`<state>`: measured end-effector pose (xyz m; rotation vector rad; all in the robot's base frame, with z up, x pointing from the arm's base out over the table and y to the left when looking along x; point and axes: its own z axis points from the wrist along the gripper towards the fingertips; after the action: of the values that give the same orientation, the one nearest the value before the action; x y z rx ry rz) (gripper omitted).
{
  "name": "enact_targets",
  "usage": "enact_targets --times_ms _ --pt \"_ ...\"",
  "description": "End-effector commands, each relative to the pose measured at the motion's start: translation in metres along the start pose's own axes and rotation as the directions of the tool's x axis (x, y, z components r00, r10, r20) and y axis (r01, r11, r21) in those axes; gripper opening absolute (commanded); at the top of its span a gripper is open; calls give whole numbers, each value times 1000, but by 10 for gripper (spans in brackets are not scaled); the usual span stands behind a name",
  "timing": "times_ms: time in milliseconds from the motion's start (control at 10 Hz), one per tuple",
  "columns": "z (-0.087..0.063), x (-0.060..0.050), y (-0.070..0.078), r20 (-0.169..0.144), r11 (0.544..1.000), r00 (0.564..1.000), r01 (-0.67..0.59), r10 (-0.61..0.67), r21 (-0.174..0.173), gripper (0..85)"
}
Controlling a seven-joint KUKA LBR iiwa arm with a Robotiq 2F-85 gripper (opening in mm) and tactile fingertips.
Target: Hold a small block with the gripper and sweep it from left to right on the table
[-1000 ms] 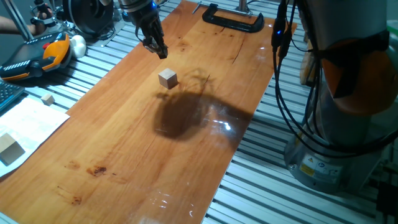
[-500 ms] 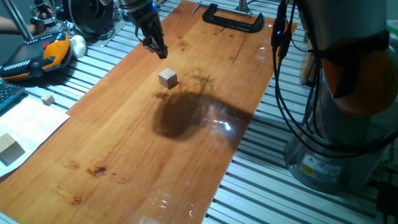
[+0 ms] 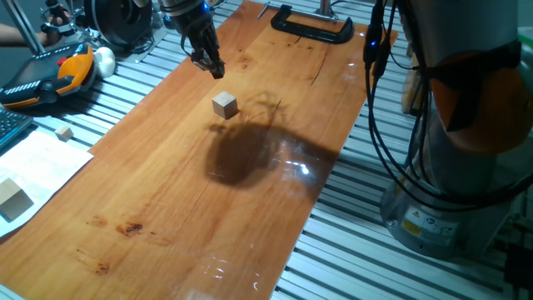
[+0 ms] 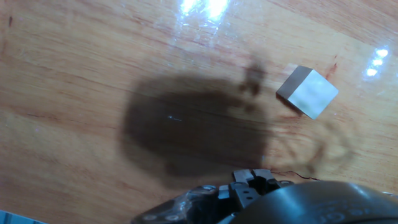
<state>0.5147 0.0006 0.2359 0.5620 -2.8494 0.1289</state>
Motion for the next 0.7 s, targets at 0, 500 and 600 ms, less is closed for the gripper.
enact_targets --times_ms 0,500,600 --pt "0 0 0 2 1000 1000 -4 4 -2 7" --pt "0 0 0 82 989 988 -126 132 -76 7" --pt "0 0 0 88 985 982 -162 168 -63 7"
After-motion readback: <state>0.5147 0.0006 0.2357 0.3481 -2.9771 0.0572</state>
